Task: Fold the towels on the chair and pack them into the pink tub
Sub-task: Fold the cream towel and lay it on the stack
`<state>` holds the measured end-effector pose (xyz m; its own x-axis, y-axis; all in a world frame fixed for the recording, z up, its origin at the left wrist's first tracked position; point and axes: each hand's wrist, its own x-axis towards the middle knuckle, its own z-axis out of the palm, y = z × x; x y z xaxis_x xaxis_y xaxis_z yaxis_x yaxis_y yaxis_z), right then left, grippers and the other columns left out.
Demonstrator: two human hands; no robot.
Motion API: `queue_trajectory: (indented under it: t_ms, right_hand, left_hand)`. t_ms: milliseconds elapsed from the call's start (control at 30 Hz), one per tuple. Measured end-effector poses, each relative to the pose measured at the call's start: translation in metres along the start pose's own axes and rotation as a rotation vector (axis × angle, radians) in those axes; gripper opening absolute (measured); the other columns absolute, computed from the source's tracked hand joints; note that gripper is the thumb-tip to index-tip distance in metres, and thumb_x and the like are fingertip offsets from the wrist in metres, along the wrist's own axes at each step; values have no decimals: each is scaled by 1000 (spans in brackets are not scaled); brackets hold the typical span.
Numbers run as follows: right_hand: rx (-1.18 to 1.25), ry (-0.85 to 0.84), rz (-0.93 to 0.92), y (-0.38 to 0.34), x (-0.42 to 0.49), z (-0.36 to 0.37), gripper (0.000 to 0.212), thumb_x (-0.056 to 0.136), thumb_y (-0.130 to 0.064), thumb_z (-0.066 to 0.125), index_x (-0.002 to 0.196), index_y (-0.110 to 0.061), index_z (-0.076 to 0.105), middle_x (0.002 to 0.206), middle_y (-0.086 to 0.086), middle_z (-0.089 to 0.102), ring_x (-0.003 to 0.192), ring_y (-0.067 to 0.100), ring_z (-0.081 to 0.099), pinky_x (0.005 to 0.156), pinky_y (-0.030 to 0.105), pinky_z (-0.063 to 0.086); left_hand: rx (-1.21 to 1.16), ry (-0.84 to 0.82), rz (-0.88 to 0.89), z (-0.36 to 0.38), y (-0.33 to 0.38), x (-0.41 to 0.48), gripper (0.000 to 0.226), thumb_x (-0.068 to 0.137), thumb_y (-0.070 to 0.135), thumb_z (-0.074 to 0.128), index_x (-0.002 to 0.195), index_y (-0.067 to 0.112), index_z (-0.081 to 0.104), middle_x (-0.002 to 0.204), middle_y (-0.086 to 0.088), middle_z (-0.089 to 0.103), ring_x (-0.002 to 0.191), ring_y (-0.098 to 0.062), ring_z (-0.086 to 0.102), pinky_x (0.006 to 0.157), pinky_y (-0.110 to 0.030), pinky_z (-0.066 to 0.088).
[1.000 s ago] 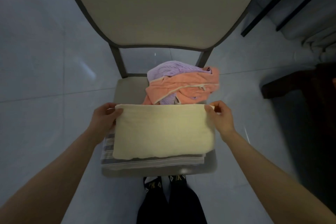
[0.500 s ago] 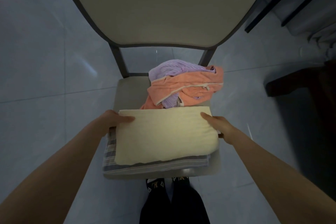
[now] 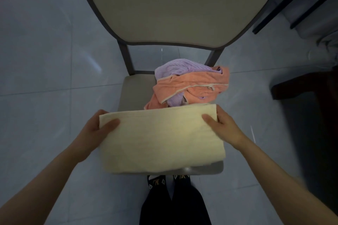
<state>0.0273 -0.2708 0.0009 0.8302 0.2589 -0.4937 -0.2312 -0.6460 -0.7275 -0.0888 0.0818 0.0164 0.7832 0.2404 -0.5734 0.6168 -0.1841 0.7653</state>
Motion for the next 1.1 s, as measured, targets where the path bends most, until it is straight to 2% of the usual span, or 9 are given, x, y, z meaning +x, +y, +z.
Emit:
queue_trajectory:
  t_ms: [167, 267, 333, 400, 500, 633, 767, 933, 1100]
  right_hand:
    - [-229, 17, 77, 19, -1, 39, 30, 91, -34, 58, 109, -12, 50, 89, 6, 63, 78, 21, 59, 60, 28, 41]
    - [-608, 206, -22, 30, -3, 47, 61, 80, -46, 61, 128, -16, 40, 122, 10, 54, 113, 31, 51, 86, 42, 41]
    - [-852, 217, -186, 27, -3, 48, 96, 74, -60, 59, 149, -20, 13, 156, 8, 20, 142, 28, 20, 111, 53, 13]
    - [-955, 61, -362, 14, 0, 53, 111, 71, -73, 53, 151, -25, -8, 160, 2, -10, 148, 22, -7, 111, 54, -15]
    - [-1073, -194, -423, 3, 14, 73, 120, 67, -82, 50, 149, -23, -15, 158, 2, -19, 146, 20, -18, 108, 60, -21]
    - [-1129, -276, -251, 5, 39, 86, 133, 56, -86, 54, 149, -21, -15, 161, 8, -1, 148, 22, -6, 107, 63, -20]
    - [-1100, -245, -200, 6, 43, 81, 130, 53, -80, 64, 150, -19, 1, 152, 9, 26, 142, 28, 21, 109, 63, -10]
    - [-1054, -181, -158, 11, 51, 58, 110, 56, -70, 72, 142, -19, 25, 140, 5, 36, 132, 27, 29, 112, 56, 8]
    - [-966, -210, -143, -1, 53, 48, 103, 59, -71, 69, 142, -27, 26, 141, 2, 34, 134, 28, 27, 110, 62, 8]
  left_hand:
    - [161, 142, -25, 11, -36, 11, 45, 68, 47, 65, 96, 15, 51, 86, -6, 57, 81, -27, 55, 62, -33, 43]
    - [553, 224, 137, 22, -58, 23, 95, 55, 64, 64, 136, 22, 37, 137, -11, 45, 127, -35, 40, 96, -47, 38]
    - [778, 160, 190, 24, -70, 25, 122, 48, 82, 54, 149, 33, 7, 160, -4, 6, 146, -26, 4, 109, -57, 19]
    - [864, 26, 174, 22, -76, 29, 128, 42, 93, 41, 146, 40, -12, 159, 5, -17, 144, -15, -19, 110, -62, 7]
    - [1060, -170, 174, 20, -67, 44, 131, 46, 92, 46, 142, 40, -25, 157, 6, -24, 139, -12, -29, 111, -65, -3]
    - [1303, -402, 199, 35, -31, 70, 136, 52, 76, 68, 146, 33, -19, 161, -1, -1, 147, -19, -1, 106, -71, -5]
    - [1277, -479, 121, 58, -12, 87, 135, 48, 60, 82, 149, 34, -6, 148, -7, 35, 136, -27, 33, 105, -60, 23]
    - [1182, -281, 276, 73, -6, 93, 110, 57, 59, 77, 146, 29, 20, 143, -3, 40, 131, -24, 38, 101, -46, 28]
    - [1138, -289, 242, 74, -1, 95, 113, 59, 64, 74, 148, 31, 14, 148, -1, 29, 138, -25, 24, 111, -60, 15]
